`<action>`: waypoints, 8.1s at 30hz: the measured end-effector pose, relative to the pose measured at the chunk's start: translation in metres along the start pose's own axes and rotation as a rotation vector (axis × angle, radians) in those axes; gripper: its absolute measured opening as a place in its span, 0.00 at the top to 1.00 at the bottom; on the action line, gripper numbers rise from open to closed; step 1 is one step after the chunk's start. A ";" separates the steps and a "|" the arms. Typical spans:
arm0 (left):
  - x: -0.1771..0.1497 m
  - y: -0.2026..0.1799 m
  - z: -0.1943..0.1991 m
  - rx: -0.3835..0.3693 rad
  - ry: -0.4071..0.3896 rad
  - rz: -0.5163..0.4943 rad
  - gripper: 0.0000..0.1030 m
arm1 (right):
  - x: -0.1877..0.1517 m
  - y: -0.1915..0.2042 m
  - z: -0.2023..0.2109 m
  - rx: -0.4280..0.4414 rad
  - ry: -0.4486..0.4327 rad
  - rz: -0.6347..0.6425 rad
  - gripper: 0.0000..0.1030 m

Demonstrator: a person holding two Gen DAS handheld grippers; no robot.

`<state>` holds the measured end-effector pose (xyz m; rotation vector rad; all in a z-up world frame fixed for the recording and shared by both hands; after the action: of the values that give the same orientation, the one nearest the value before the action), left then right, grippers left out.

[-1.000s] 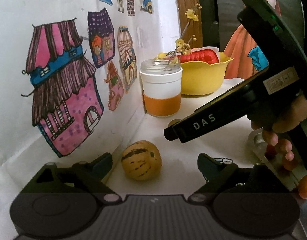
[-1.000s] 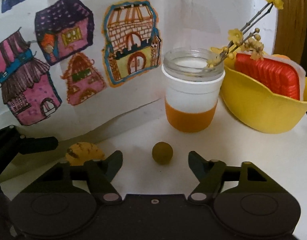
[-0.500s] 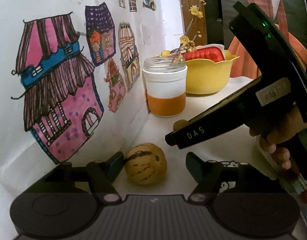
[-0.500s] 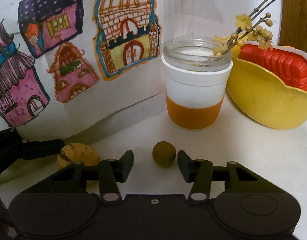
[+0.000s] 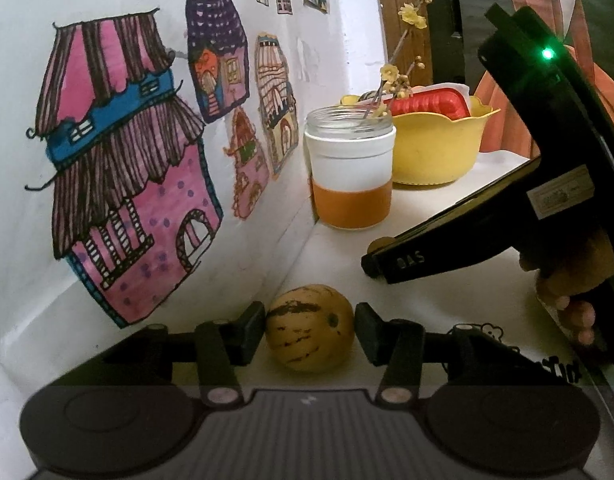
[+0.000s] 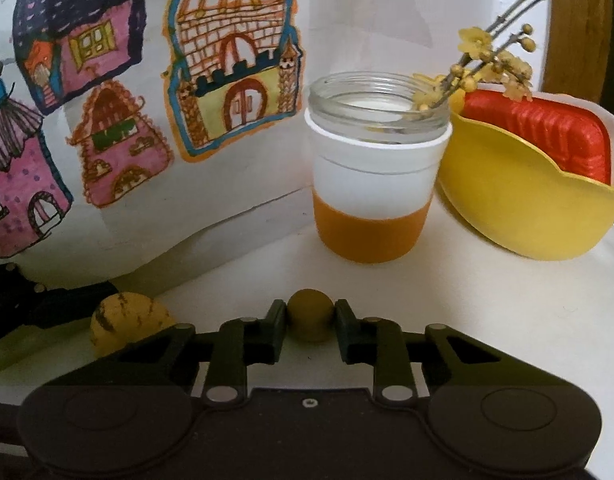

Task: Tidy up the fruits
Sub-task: 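Grasp the brown nut with the right tool while the left tool grasps the tan striped fruit, then carry the nut with the right tool to the tray while the left tool carries the striped fruit, then lower the nut in the right tool onto the tray while the left tool lowers the striped fruit, then open the right tool to release the nut while the left tool releases the striped fruit, then lift both open tools away from the tray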

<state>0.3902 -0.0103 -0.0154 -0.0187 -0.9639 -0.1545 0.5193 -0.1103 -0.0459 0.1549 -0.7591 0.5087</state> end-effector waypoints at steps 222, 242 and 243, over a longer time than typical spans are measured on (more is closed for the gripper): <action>-0.085 -0.101 0.223 -0.138 -0.146 0.223 0.00 | -0.281 0.022 0.393 -0.290 -0.417 -0.331 0.01; -0.122 -0.076 0.245 -0.086 -0.135 0.259 0.00 | -0.288 0.061 0.401 -0.293 -0.451 -0.308 0.01; -0.123 -0.075 0.247 -0.084 -0.137 0.258 0.00 | -0.289 0.062 0.402 -0.295 -0.454 -0.307 0.01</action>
<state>0.1094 -0.0486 0.0208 -0.2320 -1.0821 0.0450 0.0634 -0.2930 0.0410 0.1096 -1.2201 0.0614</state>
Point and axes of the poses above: each gripper's, at about its wrist camera, not at the fingertips, and z roughly against the way its jaws point, y to its left, x to its top, the point moved 1 cm from there along -z, roughly the way its jaws point, and after that the axes turned 9 degrees about -x, right-handed, at the moved point
